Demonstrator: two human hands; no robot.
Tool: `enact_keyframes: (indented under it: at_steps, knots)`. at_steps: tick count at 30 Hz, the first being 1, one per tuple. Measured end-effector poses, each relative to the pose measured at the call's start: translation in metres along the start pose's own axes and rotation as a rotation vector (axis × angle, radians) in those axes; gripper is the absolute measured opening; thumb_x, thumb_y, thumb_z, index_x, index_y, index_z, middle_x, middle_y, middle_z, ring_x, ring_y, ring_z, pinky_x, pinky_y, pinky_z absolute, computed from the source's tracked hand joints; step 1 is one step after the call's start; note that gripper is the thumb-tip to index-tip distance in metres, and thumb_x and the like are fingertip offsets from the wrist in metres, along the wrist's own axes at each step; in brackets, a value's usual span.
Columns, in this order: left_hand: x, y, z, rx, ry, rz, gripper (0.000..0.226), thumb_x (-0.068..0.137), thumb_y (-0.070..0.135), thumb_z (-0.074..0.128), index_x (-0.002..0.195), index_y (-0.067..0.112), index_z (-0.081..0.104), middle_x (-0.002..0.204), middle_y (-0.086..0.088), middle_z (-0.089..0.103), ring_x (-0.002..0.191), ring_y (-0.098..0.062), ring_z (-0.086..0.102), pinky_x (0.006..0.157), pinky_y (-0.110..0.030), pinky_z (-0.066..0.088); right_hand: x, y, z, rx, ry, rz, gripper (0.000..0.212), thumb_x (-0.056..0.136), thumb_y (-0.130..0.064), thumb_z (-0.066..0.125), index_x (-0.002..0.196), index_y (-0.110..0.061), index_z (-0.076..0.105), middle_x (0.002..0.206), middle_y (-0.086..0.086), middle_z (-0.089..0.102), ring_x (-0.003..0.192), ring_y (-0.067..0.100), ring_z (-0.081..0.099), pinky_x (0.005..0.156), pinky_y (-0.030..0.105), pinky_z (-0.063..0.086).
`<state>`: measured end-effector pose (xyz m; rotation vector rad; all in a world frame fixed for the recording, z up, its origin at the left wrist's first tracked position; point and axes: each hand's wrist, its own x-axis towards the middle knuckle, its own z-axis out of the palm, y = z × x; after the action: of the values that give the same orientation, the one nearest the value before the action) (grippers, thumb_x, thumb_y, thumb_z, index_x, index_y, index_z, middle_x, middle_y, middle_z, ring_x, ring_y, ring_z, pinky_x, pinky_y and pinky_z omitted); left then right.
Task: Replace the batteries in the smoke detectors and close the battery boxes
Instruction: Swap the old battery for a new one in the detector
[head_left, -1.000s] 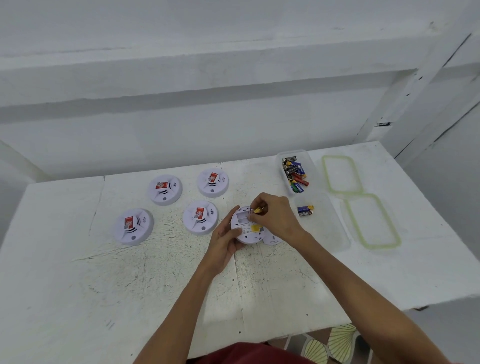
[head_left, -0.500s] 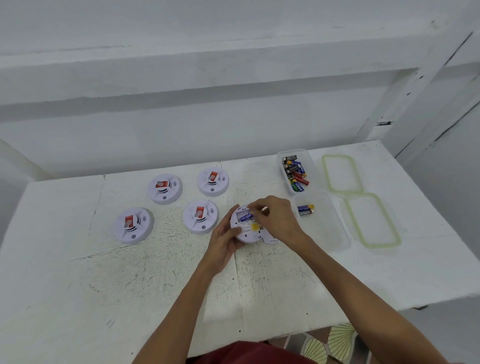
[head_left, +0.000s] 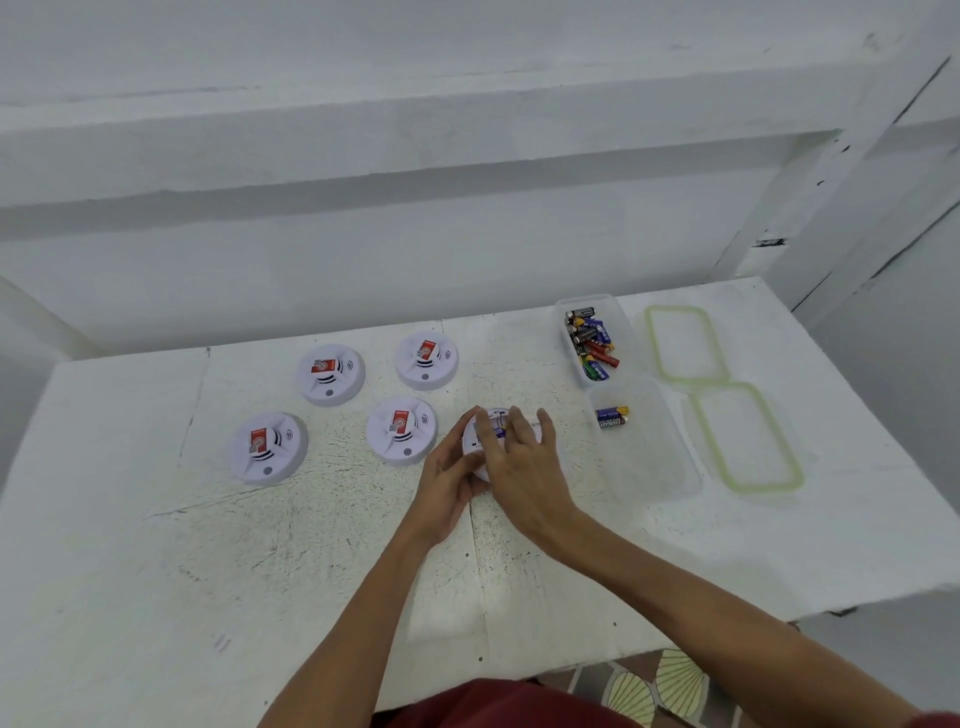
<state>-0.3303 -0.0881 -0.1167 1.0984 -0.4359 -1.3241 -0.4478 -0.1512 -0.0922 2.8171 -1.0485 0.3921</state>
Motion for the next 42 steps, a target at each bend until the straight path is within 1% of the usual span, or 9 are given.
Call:
enact_keyframes:
  at_steps: [6, 10, 14, 18, 24, 28, 30, 36, 42]
  knots:
    - [-0.001, 0.001, -0.001, 0.013, -0.005, 0.011, 0.056, 0.105, -0.008, 0.038, 0.156, 0.018, 0.041, 0.152, -0.008, 0.057, 0.14, -0.033, 0.054, 0.105, -0.049, 0.054, -0.012, -0.01, 0.005, 0.043, -0.051, 0.05, 0.082, 0.073, -0.022, 0.082, 0.144, -0.003, 0.045, 0.132, 0.031, 0.056, 0.132, 0.044, 0.048, 0.103, 0.065, 0.04]
    - [-0.001, 0.0, -0.002, 0.006, -0.017, 0.007, 0.058, 0.105, -0.009, 0.038, 0.157, 0.016, 0.039, 0.151, -0.007, 0.057, 0.139, -0.032, 0.055, 0.1, -0.044, 0.058, -0.011, -0.007, 0.004, 0.076, -0.026, 0.054, 0.073, 0.075, -0.022, 0.081, 0.139, -0.004, 0.051, 0.128, 0.029, 0.06, 0.131, 0.04, 0.051, 0.104, 0.063, 0.041]
    - [0.002, -0.001, -0.002, -0.023, -0.005, -0.008, 0.059, 0.104, -0.009, 0.043, 0.157, 0.016, 0.039, 0.153, -0.012, 0.055, 0.139, -0.034, 0.055, 0.098, -0.049, 0.058, -0.005, 0.009, 0.004, 0.14, 0.002, 0.002, 0.049, 0.084, -0.023, 0.072, 0.128, -0.008, 0.06, 0.118, 0.021, 0.068, 0.121, 0.031, 0.061, 0.107, 0.052, 0.042]
    - [0.001, 0.001, 0.0, -0.041, 0.037, -0.03, 0.065, 0.094, 0.0, 0.058, 0.155, 0.014, 0.042, 0.15, -0.016, 0.056, 0.133, -0.039, 0.058, 0.098, -0.057, 0.057, 0.015, 0.032, -0.022, 0.627, 0.067, 0.334, 0.02, 0.095, -0.022, 0.058, 0.112, -0.019, 0.068, 0.089, -0.001, 0.075, 0.073, 0.011, 0.069, 0.066, 0.024, 0.057]
    - [0.003, -0.002, -0.001, -0.052, 0.033, -0.029, 0.062, 0.095, -0.002, 0.056, 0.153, 0.015, 0.045, 0.147, -0.014, 0.06, 0.131, -0.039, 0.06, 0.096, -0.057, 0.058, 0.043, 0.072, -0.029, 0.83, 0.173, 0.481, 0.019, 0.092, -0.005, 0.059, 0.1, -0.016, 0.072, 0.09, -0.01, 0.071, 0.081, 0.002, 0.065, 0.074, 0.02, 0.056]
    - [0.003, -0.001, 0.0, -0.065, 0.024, -0.037, 0.065, 0.09, 0.001, 0.059, 0.153, 0.014, 0.046, 0.146, -0.013, 0.06, 0.132, -0.038, 0.059, 0.097, -0.058, 0.057, 0.063, 0.105, -0.025, 0.771, 0.192, 0.555, 0.018, 0.091, -0.006, 0.058, 0.099, -0.015, 0.072, 0.087, -0.004, 0.072, 0.074, 0.006, 0.064, 0.072, 0.015, 0.053]
    - [0.003, -0.001, 0.0, -0.066, 0.027, -0.042, 0.066, 0.089, 0.002, 0.06, 0.153, 0.014, 0.046, 0.147, -0.013, 0.06, 0.132, -0.038, 0.059, 0.099, -0.06, 0.055, 0.071, 0.121, -0.021, 0.717, 0.167, 0.605, 0.019, 0.091, -0.008, 0.058, 0.102, -0.014, 0.073, 0.086, 0.0, 0.072, 0.074, 0.012, 0.066, 0.071, 0.021, 0.053]
    - [0.003, -0.003, -0.003, -0.062, 0.028, -0.043, 0.058, 0.098, -0.005, 0.052, 0.152, 0.016, 0.047, 0.146, -0.012, 0.061, 0.132, -0.037, 0.059, 0.101, -0.059, 0.054, 0.096, 0.163, -0.004, 0.502, -0.055, 0.618, 0.039, 0.091, -0.003, 0.054, 0.13, -0.006, 0.06, 0.117, 0.015, 0.066, 0.106, 0.031, 0.062, 0.088, 0.034, 0.049]
    - [0.005, -0.004, -0.005, -0.067, 0.032, -0.049, 0.058, 0.1, -0.01, 0.046, 0.152, 0.015, 0.046, 0.147, -0.014, 0.06, 0.133, -0.039, 0.058, 0.101, -0.061, 0.052, 0.112, 0.175, 0.01, 0.335, -0.194, 0.59, 0.038, 0.096, -0.022, 0.053, 0.13, -0.005, 0.056, 0.114, 0.019, 0.065, 0.107, 0.034, 0.059, 0.078, 0.038, 0.051]
